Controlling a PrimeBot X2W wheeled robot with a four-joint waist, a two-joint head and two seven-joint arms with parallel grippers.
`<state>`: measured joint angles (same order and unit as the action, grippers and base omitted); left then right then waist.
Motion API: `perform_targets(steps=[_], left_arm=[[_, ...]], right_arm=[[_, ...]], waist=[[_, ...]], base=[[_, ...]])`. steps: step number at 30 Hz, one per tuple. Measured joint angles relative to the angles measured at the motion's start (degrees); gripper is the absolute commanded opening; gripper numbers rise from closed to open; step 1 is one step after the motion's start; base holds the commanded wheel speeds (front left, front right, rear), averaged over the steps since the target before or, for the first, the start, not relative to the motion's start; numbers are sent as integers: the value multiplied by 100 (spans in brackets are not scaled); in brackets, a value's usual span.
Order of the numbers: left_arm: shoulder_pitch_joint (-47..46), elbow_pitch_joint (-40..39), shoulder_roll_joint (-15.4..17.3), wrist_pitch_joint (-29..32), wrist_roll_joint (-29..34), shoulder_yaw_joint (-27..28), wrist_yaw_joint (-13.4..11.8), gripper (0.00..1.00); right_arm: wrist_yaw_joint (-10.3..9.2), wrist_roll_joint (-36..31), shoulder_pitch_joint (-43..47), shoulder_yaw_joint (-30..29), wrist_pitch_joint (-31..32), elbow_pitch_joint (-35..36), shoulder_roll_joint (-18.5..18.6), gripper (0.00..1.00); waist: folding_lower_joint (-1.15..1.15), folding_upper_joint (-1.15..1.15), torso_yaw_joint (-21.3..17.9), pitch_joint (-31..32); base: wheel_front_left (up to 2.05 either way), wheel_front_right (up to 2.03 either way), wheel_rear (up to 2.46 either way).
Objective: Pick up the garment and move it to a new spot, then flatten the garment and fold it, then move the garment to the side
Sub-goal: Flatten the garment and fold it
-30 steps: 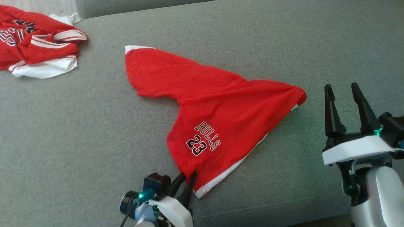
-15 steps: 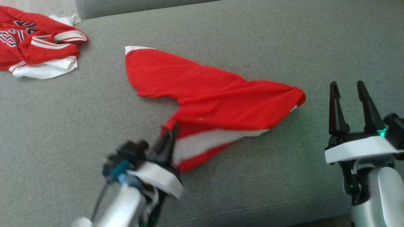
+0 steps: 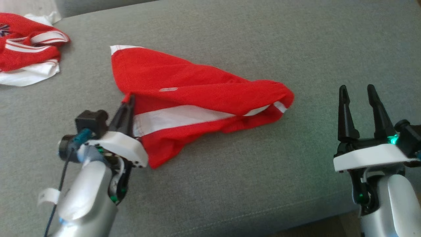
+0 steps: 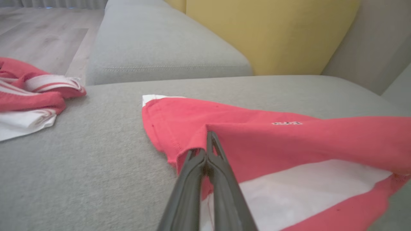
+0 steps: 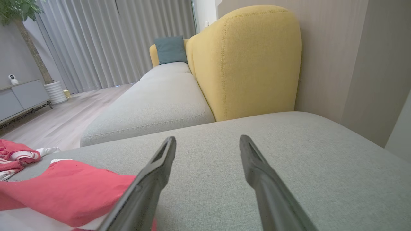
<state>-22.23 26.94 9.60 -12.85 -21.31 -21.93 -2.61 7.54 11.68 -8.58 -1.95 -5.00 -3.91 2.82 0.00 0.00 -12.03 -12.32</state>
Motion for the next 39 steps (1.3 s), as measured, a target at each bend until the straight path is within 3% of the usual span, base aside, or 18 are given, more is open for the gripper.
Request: perform_targets(steps=[7,8,10,14,24,32,39], left_arm=[[-201,762,62,-90,-75,281,-202,0],[-221,833,56,-96,-79,302,-216,13],[-267,938,41,-132,-78,343,-229,100],[-281,996,-52,-136,-63,419,-223,100],[260,101,-322,-144,166,617,-107,100],[878,-845,-534,-144,310,612,-65,100],[1335,-1422,-612,-145,359,614,-71,100]], right_arm=[[0,0,-8,93,-57,-59,-4,100],[0,0,-10,110,-59,-63,-4,100],[0,0,-15,147,-64,-89,-4,100],[0,1,-20,222,-108,-151,-5,100],[0,-100,17,608,-41,-383,8,100],[0,-101,426,1579,314,-813,348,100],[0,-135,302,1749,223,-1313,564,100]], waist=[[0,0,-135,-89],[0,0,-142,-96],[0,0,-144,-96],[0,0,-99,-61],[0,0,282,155],[0,0,591,178],[0,0,758,153]], base=[[0,0,0],[0,0,0],[0,0,0],[0,0,0],[0,0,0],[0,0,0],[0,0,0]])
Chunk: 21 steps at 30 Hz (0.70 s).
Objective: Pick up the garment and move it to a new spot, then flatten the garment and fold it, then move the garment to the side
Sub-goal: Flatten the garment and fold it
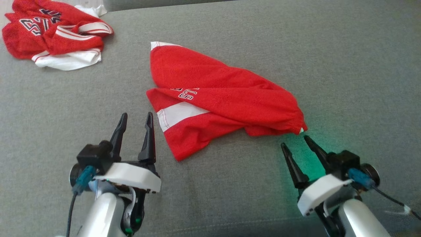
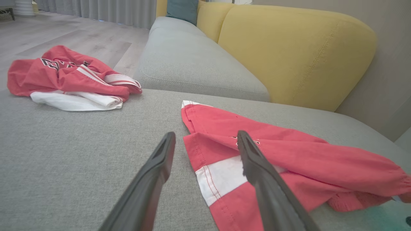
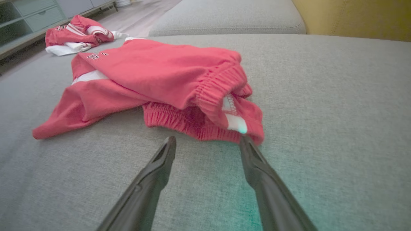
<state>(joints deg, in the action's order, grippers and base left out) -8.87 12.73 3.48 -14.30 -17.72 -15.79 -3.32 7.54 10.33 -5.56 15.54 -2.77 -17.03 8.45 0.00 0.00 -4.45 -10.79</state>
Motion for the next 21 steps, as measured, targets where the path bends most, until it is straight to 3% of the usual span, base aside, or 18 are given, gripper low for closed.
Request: perform_targets(steps=[2,6,10,13,18,21], left_arm=[[62,-120,-9,0,0,-3,-3,100],[70,-241,-16,0,15,-4,-22,100],[99,-334,-21,0,41,3,-30,100],[191,-353,-25,0,41,8,-30,100],[219,-403,-29,0,40,16,-41,100],[243,-476,-35,0,40,25,-56,100]], right_arm=[[0,-110,-202,56,-92,-244,7,100],[0,-270,-632,87,-309,-659,24,52],[0,-383,-872,77,-500,-905,78,36],[0,-381,-933,62,-588,-950,116,0],[0,-105,-936,110,-481,-678,132,0],[0,124,-936,162,-101,-153,248,0]], waist=[[0,0,40,-14],[0,0,143,-46],[0,0,205,-78],[0,0,235,-98],[0,0,259,-108],[0,0,273,-105]], base=[[0,0,0],[0,0,0],[0,0,0],[0,0,0],[0,0,0],[0,0,0]])
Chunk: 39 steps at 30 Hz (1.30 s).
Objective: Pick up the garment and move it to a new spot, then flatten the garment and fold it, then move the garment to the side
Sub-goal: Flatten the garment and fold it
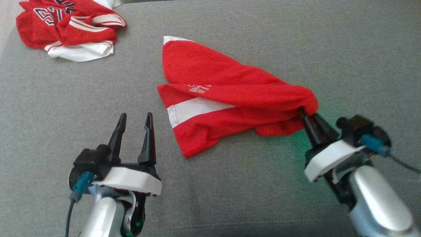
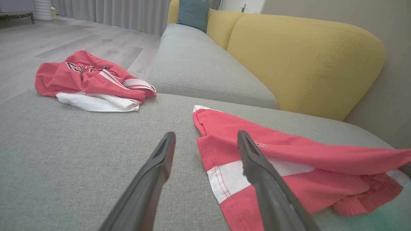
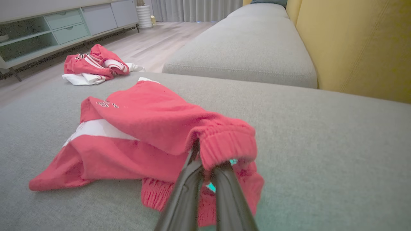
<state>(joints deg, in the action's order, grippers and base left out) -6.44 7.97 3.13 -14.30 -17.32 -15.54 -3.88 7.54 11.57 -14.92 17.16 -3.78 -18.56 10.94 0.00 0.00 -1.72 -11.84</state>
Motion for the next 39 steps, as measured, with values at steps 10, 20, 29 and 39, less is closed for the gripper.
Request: perform_targets(steps=[10,20,29,39], left_arm=[[15,-181,-14,0,-9,4,-13,100],[-225,-230,-30,0,-154,-230,-24,100],[-224,-227,-31,0,-201,-226,-68,100],[-172,-224,-31,0,-140,-132,-65,100]], right_arm=[[0,683,-849,114,1614,419,641,0],[0,1528,-2211,506,1967,-1109,1204,0],[0,2315,-2326,892,1518,-1578,1537,100],[0,2617,-1936,1129,548,-1180,1688,100]], waist=[[0,0,119,-179],[0,0,602,-508],[0,0,628,-467],[0,0,246,-165]], base=[[0,0,0],[0,0,0],[0,0,0],[0,0,0]])
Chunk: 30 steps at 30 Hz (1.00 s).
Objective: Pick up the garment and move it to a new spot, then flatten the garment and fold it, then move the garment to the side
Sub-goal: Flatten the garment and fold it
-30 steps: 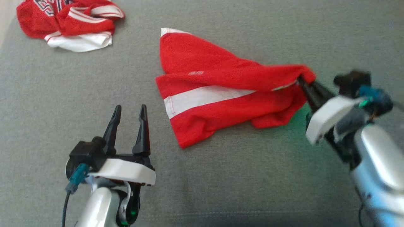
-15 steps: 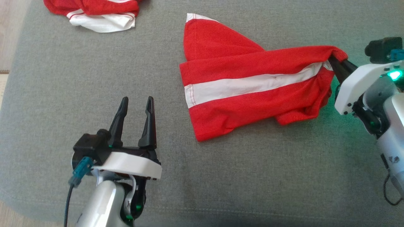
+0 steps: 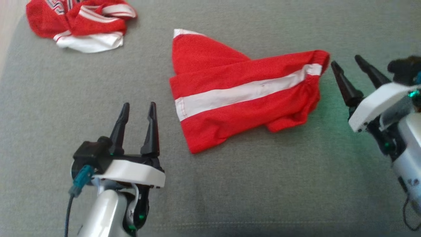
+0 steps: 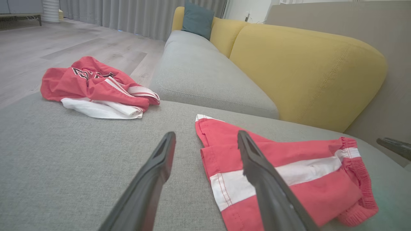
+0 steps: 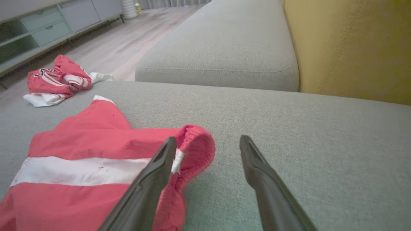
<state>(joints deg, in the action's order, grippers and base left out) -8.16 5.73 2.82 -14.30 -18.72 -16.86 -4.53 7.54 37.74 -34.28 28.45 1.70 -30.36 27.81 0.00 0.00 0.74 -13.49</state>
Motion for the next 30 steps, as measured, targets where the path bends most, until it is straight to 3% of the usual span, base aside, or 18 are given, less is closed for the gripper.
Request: perform_targets(steps=[7,14,21,30], left_arm=[[188,52,0,0,52,115,-2,100],[481,76,1,0,151,325,-60,100],[1077,-32,5,0,203,449,-209,100],[1274,-63,5,0,255,437,-289,100]], right_arm=[[0,-409,485,-403,-744,343,-366,100],[0,-1372,1151,-1383,-1248,641,-1029,100],[0,-2263,1979,-2320,-1312,1239,-1946,100],[0,-2915,2829,-2672,-1233,1701,-2454,100]], waist=[[0,0,-258,319],[0,0,-421,705],[0,0,-470,1060],[0,0,-401,1293]], base=[[0,0,0],[0,0,0],[0,0,0],[0,0,0]])
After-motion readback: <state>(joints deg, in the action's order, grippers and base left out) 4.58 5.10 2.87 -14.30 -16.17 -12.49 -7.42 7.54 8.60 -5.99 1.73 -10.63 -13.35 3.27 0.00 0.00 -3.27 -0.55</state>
